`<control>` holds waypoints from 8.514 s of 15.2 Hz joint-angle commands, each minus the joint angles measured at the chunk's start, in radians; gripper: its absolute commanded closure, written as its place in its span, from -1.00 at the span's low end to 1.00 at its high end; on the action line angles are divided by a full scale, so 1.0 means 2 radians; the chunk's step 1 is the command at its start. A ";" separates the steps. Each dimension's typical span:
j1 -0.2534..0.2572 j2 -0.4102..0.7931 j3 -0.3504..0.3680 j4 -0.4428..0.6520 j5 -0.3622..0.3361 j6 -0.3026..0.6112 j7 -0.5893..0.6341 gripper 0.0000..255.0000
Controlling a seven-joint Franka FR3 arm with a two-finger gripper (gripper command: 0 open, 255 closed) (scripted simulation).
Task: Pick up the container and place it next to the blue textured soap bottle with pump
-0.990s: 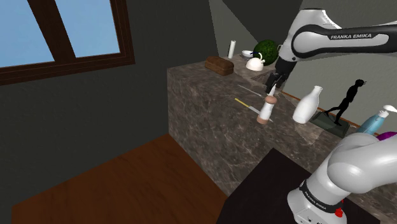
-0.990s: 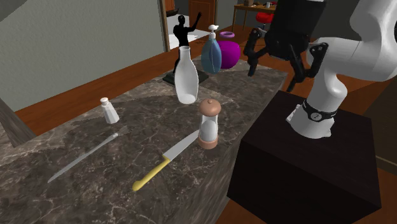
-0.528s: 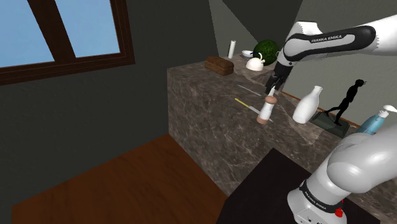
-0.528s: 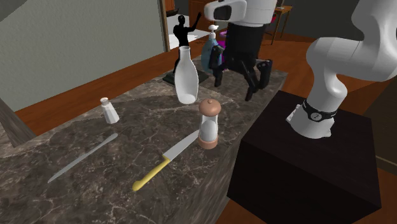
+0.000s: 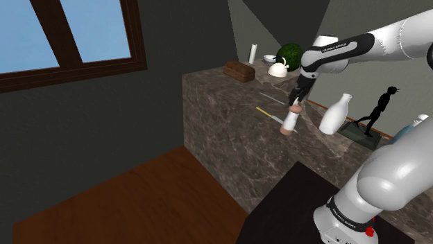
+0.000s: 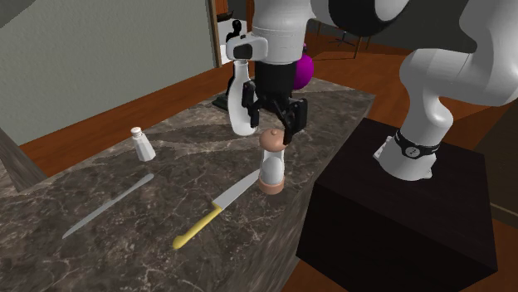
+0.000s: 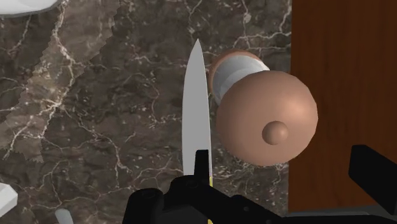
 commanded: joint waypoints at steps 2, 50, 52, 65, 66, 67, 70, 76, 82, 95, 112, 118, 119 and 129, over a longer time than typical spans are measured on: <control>0.000 0.012 -0.004 -0.010 0.007 0.020 -0.007 -1.00; 0.001 -0.035 0.014 0.115 -0.014 -0.146 0.015 1.00; 0.002 -0.036 0.015 0.128 -0.013 -0.159 0.016 1.00; 0.005 -0.027 0.018 0.223 -0.008 -0.247 0.014 1.00; 0.006 -0.026 0.018 0.232 -0.007 -0.254 0.014 1.00; 0.006 -0.024 0.018 0.240 -0.006 -0.261 0.013 1.00; 0.006 -0.018 0.017 0.266 -0.003 -0.282 0.011 1.00; 0.007 -0.002 0.014 0.323 0.004 -0.324 0.006 1.00; 0.006 0.021 0.009 0.388 0.015 -0.370 -0.001 1.00; -0.019 -0.034 -0.016 0.384 -0.015 -0.412 -0.056 1.00; -0.075 -0.124 -0.116 0.358 -0.093 -0.442 -0.225 1.00; -0.078 -0.115 -0.188 0.393 -0.104 -0.453 -0.306 1.00; -0.076 -0.111 -0.203 0.401 -0.104 -0.454 -0.321 1.00; -0.091 -0.136 -0.222 0.348 -0.126 -0.412 -0.345 1.00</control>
